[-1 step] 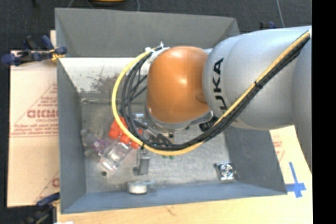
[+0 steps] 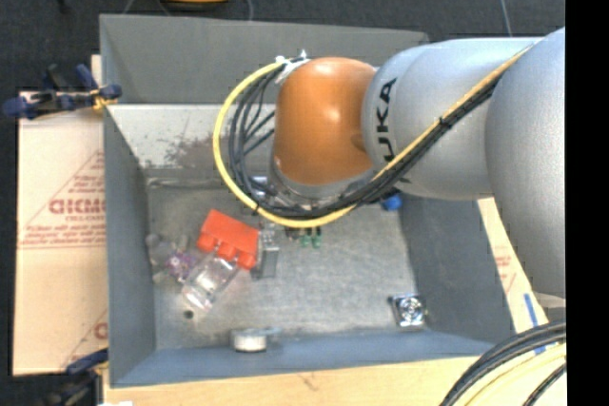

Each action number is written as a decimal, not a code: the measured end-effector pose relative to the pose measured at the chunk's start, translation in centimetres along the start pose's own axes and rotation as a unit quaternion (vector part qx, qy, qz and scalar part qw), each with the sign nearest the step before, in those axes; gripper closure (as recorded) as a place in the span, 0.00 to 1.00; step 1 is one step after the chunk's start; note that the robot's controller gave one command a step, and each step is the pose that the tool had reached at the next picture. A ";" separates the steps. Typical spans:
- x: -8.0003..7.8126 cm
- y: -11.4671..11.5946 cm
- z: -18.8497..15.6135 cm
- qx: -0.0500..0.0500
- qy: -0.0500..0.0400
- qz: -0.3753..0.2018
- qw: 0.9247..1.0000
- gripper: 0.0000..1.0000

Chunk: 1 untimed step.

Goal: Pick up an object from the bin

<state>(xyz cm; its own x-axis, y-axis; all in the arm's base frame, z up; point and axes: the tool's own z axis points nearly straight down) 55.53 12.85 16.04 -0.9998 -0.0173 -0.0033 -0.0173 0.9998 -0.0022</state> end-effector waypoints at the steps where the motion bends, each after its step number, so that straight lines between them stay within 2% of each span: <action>1: -3.4 0.0 8.9 -0.001 0.003 0.015 1.000 0.00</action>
Offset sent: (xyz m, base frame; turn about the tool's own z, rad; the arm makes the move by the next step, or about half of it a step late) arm 0.0337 0.0011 -0.0876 0.0310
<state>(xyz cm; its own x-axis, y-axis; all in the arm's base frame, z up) 58.97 12.89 7.18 -0.9999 0.0120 0.0034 0.0120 0.9999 -0.0002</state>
